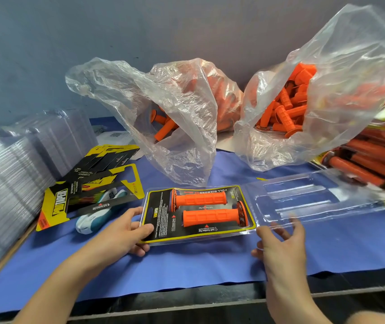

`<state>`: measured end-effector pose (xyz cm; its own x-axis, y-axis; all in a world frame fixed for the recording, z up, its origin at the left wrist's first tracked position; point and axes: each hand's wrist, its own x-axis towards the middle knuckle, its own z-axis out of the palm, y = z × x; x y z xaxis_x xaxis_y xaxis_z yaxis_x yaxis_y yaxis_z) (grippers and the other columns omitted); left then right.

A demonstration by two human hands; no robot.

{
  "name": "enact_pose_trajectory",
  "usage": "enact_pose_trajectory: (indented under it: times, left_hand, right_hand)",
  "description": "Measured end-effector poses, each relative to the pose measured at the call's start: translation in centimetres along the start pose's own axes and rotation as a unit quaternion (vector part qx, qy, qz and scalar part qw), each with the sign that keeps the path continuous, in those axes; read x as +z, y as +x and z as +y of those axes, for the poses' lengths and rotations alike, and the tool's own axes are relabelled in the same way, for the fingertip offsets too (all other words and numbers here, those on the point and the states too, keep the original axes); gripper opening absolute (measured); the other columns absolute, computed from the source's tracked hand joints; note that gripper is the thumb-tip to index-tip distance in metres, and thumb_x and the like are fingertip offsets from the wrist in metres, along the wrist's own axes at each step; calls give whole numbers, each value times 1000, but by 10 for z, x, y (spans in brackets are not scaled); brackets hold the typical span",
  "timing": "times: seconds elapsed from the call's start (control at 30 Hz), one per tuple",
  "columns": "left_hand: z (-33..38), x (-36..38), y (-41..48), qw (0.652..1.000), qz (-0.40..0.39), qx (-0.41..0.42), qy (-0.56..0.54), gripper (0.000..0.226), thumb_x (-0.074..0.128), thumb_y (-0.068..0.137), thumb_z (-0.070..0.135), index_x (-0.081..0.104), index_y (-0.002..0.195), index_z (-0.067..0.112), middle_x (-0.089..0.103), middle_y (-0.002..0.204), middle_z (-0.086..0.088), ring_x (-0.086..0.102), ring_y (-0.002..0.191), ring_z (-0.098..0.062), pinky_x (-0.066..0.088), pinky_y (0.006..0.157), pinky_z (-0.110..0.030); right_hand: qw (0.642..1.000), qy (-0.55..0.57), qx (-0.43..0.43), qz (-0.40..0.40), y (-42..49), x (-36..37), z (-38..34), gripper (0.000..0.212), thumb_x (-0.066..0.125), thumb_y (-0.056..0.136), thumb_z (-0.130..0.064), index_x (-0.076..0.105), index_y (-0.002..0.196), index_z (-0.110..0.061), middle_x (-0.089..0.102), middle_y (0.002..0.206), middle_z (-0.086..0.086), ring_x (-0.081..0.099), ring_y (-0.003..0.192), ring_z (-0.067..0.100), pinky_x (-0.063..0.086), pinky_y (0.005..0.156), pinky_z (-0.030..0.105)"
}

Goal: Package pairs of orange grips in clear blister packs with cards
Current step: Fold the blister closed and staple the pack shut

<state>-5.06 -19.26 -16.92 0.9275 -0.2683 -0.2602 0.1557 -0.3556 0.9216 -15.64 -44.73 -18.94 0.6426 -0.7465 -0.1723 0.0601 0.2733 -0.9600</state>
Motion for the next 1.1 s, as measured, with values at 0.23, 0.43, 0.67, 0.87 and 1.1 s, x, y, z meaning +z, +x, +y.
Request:
enact_pose_trajectory:
  times: [0.23, 0.43, 0.67, 0.87, 1.1]
  left_hand:
    - [-2, -2, 1, 1000, -2, 0, -7, 24, 57, 98, 9, 49, 109, 29, 72, 76, -4, 62, 55, -18, 52, 48, -24]
    - [-2, -1, 1, 1000, -2, -1, -9, 23, 57, 98, 10, 49, 109, 29, 72, 80, -6, 62, 55, -18, 53, 48, -25]
    - [-2, -1, 6, 999, 29, -24, -29, 18, 40, 106, 17, 55, 115, 23, 70, 69, -9, 61, 50, -21, 50, 41, -24]
    - [7, -4, 5, 990, 37, -85, -107, 36, 33, 107, 36, 62, 115, 16, 74, 81, -14, 64, 50, -21, 52, 42, -26]
    - [8, -7, 5, 986, -7, -109, -127, 50, 42, 95, 58, 62, 112, 16, 76, 95, -14, 71, 62, -22, 54, 47, -28]
  right_hand:
    - [980, -114, -162, -24, -14, -1, -3, 63, 58, 88, -4, 50, 120, -57, 50, 110, -23, 56, 70, 0, 42, 65, 23]
    - [936, -222, -251, -109, -13, -6, -3, 56, 55, 90, -6, 53, 112, -57, 52, 104, -17, 56, 97, 6, 43, 73, 24]
    - [816, -403, -396, -120, -14, -16, 1, 57, 69, 81, 0, 63, 125, -36, 54, 102, -7, 49, 88, 18, 47, 67, 35]
    - [721, -498, -473, -93, -7, -21, 3, 57, 84, 63, -7, 70, 113, -31, 59, 98, 0, 60, 86, 28, 50, 67, 41]
    - [651, -538, -527, -94, 4, -25, 8, 59, 89, 52, -4, 73, 102, -32, 61, 92, -2, 58, 87, 26, 47, 68, 39]
